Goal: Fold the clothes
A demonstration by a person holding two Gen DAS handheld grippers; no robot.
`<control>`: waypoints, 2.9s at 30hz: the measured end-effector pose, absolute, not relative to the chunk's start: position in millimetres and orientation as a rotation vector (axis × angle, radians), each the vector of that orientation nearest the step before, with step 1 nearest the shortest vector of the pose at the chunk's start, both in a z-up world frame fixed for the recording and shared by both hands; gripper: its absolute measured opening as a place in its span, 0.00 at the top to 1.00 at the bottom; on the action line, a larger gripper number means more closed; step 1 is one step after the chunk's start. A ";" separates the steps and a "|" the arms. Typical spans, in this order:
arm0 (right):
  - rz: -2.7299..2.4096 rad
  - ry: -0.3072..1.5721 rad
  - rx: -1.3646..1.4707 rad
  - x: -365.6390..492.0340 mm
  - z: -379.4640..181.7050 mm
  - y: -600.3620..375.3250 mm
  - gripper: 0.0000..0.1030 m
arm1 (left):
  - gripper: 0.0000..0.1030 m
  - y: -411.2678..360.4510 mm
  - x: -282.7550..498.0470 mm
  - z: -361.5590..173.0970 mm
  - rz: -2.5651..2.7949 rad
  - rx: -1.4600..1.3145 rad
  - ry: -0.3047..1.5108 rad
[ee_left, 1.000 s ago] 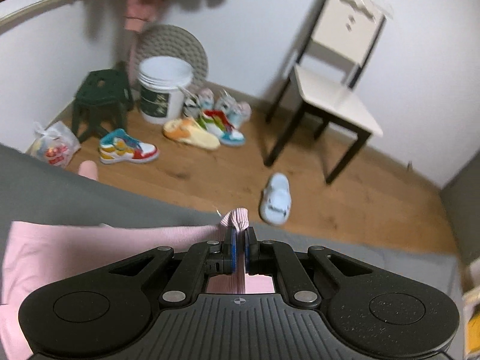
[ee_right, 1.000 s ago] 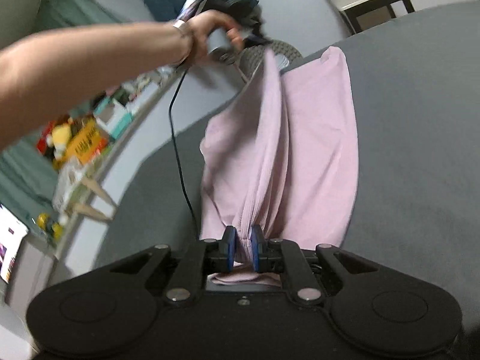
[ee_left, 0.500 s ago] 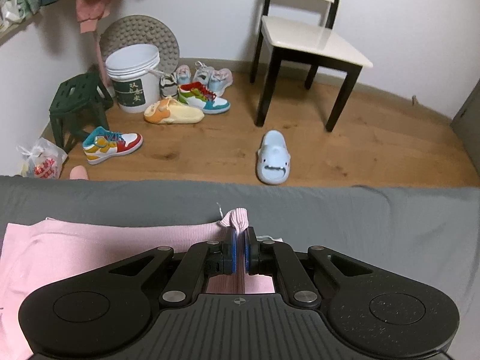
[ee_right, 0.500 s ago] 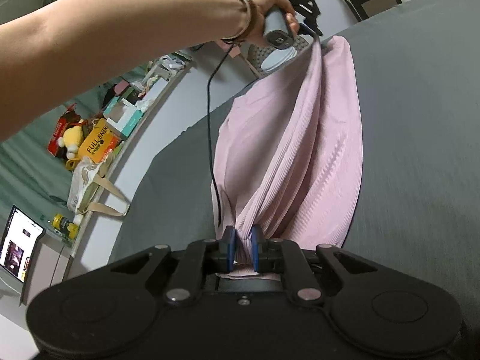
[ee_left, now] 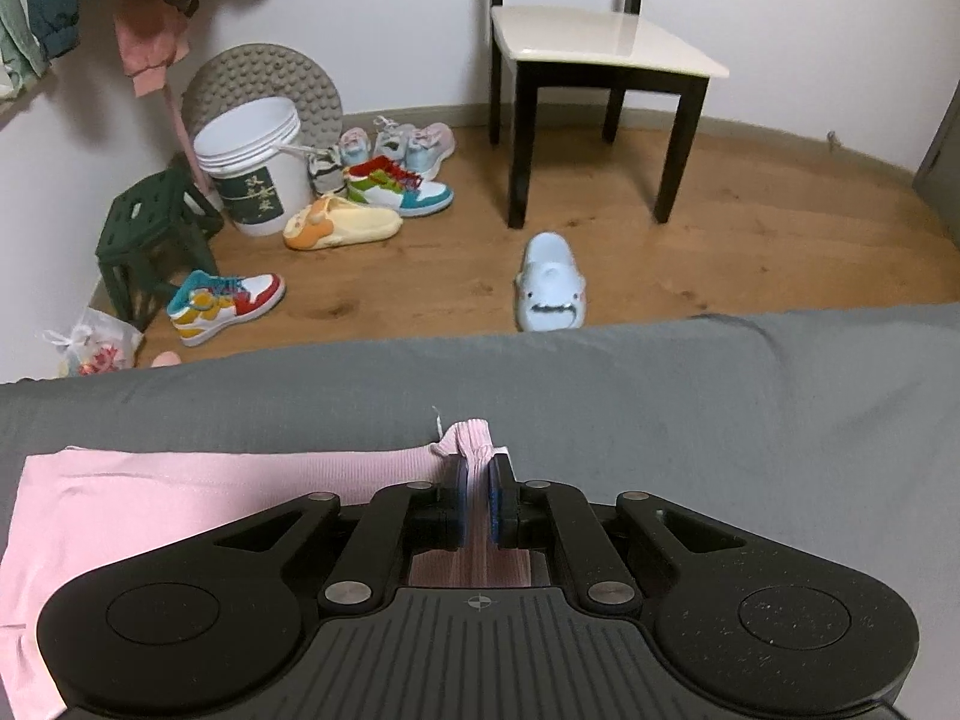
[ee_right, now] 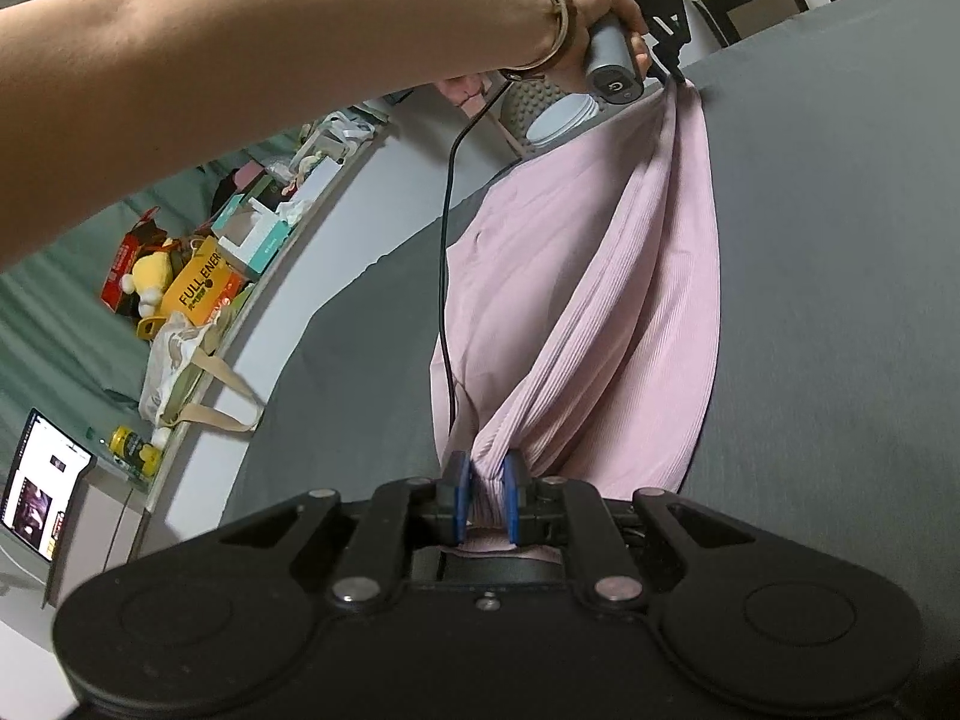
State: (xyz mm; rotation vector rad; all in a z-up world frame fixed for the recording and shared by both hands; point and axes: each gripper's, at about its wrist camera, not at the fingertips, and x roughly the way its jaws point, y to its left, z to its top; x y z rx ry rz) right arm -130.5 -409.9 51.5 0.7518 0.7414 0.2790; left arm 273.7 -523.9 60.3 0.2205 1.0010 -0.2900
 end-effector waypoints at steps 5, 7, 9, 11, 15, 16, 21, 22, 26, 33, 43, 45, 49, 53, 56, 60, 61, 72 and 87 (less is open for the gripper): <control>0.284 0.748 0.774 -128.2 47.2 -411.7 0.88 | 0.70 -521.3 273.8 64.0 -0.331 0.137 0.978; 0.284 0.757 0.780 -126.0 44.6 -412.0 0.87 | 0.40 -516.7 272.0 73.1 -0.369 0.065 0.938; 0.283 0.768 0.786 -124.3 42.1 -412.7 0.87 | 0.26 -512.4 266.1 86.1 -0.381 0.060 0.882; 0.281 0.773 0.796 -124.2 40.7 -414.9 0.87 | 0.26 -501.0 258.1 100.6 -0.402 0.055 0.857; 0.268 0.783 0.813 -124.0 39.2 -418.0 0.85 | 0.26 -457.5 228.1 129.3 -0.487 -0.020 0.837; 0.265 0.783 0.814 -124.2 39.4 -418.2 0.85 | 0.26 -440.6 212.0 135.7 -0.514 -0.037 0.832; 0.248 0.769 0.811 -130.4 46.4 -415.1 0.85 | 0.26 -338.5 104.9 153.5 -0.643 -0.055 0.787; 0.239 0.769 0.815 -131.0 47.3 -414.6 0.85 | 0.26 -318.5 82.5 155.3 -0.660 -0.036 0.760; 0.192 0.779 0.842 -131.2 48.6 -415.2 0.85 | 0.23 -246.0 -13.4 151.3 -0.667 0.102 0.623; 0.068 0.853 0.782 -127.3 45.5 -409.6 0.85 | 0.09 -177.1 -116.0 105.2 -0.663 0.245 0.445; -0.036 1.012 0.706 -123.1 30.5 -394.6 0.84 | 0.09 -195.6 -141.2 51.6 -0.731 0.606 0.393; -0.049 1.030 0.713 -122.1 27.0 -394.0 0.84 | 0.09 -202.4 -142.6 46.0 -0.722 0.653 0.387; -0.027 1.036 0.849 -121.1 16.9 -400.9 0.84 | 0.09 -206.1 -140.3 47.0 -0.707 0.650 0.402; -0.010 1.008 0.986 -124.7 12.8 -412.4 0.84 | 0.09 -208.8 -139.7 41.3 -0.678 0.692 0.392; 0.008 0.991 1.182 -130.0 2.7 -428.6 0.84 | 0.09 -207.6 -140.2 41.4 -0.674 0.709 0.397; -0.008 1.018 1.294 -132.8 -7.0 -436.3 0.84 | 0.09 -206.4 -139.1 43.4 -0.652 0.690 0.410; -0.018 1.024 1.305 -132.3 -9.1 -436.3 0.84 | 0.09 -206.6 -138.2 44.2 -0.647 0.684 0.411; -0.153 1.106 1.337 -126.1 -24.8 -432.4 0.66 | 0.09 -217.8 -133.6 25.6 -0.566 0.805 0.429; 0.077 1.067 0.331 -119.9 69.4 -343.7 0.38 | 0.09 -203.6 -122.8 27.8 -0.582 0.750 0.582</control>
